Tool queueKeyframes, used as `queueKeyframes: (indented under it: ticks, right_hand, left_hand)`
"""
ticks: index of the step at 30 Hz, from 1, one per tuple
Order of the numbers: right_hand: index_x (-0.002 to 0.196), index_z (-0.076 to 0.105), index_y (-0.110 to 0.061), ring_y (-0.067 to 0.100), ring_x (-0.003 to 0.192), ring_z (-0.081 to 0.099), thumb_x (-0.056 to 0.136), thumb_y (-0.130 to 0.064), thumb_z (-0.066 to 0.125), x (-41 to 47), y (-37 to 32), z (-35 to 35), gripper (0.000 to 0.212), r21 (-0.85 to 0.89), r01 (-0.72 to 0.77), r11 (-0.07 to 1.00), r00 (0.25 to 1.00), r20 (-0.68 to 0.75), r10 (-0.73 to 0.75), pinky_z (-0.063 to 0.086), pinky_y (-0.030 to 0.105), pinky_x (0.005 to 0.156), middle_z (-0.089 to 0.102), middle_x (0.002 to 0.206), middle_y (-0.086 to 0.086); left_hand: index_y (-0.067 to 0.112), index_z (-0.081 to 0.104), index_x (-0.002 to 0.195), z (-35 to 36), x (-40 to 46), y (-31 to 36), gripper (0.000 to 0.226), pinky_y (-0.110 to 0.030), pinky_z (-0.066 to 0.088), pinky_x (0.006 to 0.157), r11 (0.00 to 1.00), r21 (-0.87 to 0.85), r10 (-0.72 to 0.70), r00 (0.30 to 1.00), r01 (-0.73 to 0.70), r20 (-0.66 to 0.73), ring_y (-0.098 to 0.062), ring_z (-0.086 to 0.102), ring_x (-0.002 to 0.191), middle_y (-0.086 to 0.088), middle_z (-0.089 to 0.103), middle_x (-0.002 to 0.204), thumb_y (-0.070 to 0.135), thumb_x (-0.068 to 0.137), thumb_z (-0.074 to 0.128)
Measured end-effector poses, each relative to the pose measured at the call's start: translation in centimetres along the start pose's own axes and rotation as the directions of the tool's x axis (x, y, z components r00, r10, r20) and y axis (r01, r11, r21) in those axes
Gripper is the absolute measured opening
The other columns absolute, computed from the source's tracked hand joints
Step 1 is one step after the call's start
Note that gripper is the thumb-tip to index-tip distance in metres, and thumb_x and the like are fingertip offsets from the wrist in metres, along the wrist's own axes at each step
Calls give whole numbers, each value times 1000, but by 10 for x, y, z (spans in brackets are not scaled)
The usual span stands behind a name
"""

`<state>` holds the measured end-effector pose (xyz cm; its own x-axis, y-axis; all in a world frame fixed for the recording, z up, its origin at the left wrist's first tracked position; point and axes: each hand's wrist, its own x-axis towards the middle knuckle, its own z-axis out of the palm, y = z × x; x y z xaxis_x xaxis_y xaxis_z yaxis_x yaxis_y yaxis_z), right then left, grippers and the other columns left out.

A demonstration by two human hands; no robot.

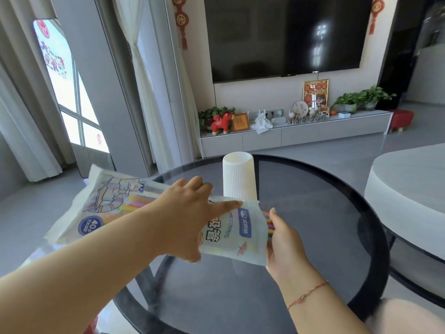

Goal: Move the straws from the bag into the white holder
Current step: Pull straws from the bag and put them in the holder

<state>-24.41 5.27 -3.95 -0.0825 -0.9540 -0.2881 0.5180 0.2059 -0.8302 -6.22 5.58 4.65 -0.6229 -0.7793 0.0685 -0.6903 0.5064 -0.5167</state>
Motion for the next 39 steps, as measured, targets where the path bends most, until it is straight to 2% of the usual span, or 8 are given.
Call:
queueKeyframes:
  ticks: [4,8,13,18,23,34,36,39]
  right_hand:
    - [86,64,-14,20,70,63,94,-35,50,3,-16,-4,26,-264,174,949,983,99,-153,51,34,64,67,75,3]
    - [68,55,-21,12,58,54,89,-39,57,4,-30,-7,28,-512,273,815,961,187,-204,35,23,49,62,64,-5]
    - [66,54,-19,6,43,45,90,-32,59,3,-43,-9,28,-540,343,769,934,285,-217,31,17,42,55,49,-10]
    - [73,64,-12,6,45,47,89,-24,62,4,-54,-13,19,-578,438,688,890,388,-241,34,15,41,58,58,1]
    - [81,69,-2,5,48,53,88,-20,63,6,-63,-19,20,-614,488,620,856,474,-204,39,16,47,63,55,-3]
    - [83,61,-8,12,45,46,88,-13,62,18,-83,-27,8,-376,489,787,872,218,-438,31,20,36,53,65,13]
    - [83,60,-11,17,50,50,86,-21,64,13,-75,-20,11,-248,450,858,893,158,-422,35,19,37,58,65,9]
    - [82,64,-17,11,54,59,85,-37,60,3,-56,-11,20,-80,262,962,957,151,-248,43,21,48,66,62,-3]
  left_hand:
    - [53,-12,143,23,-18,4,114,-39,31,106,966,-233,-128,989,108,-71,-20,31,123,2,34,136,72,59,63]
    - [50,1,146,39,-28,13,113,-37,37,100,931,-331,-205,969,151,-134,-18,39,116,5,43,128,70,55,64]
    - [48,7,147,48,-33,17,109,-35,40,97,909,-385,-241,955,160,-171,-16,41,112,8,45,123,71,56,62]
    - [48,9,147,52,-39,14,107,-36,40,97,911,-374,-252,954,176,-164,-16,43,113,9,46,122,71,57,63]
    - [46,11,147,55,-45,15,106,-37,40,96,905,-383,-267,949,186,-168,-17,45,111,8,47,122,68,57,63]
    - [49,6,147,60,-47,19,111,-28,34,98,856,-478,-308,936,196,-168,-12,40,110,13,43,121,68,54,64]
    - [51,6,146,59,-44,21,112,-26,35,97,832,-520,-331,925,192,-188,-11,39,108,14,43,118,66,52,66]
    - [52,8,145,57,-41,25,113,-26,37,95,809,-560,-355,908,180,-220,-11,41,105,14,45,113,63,50,68]
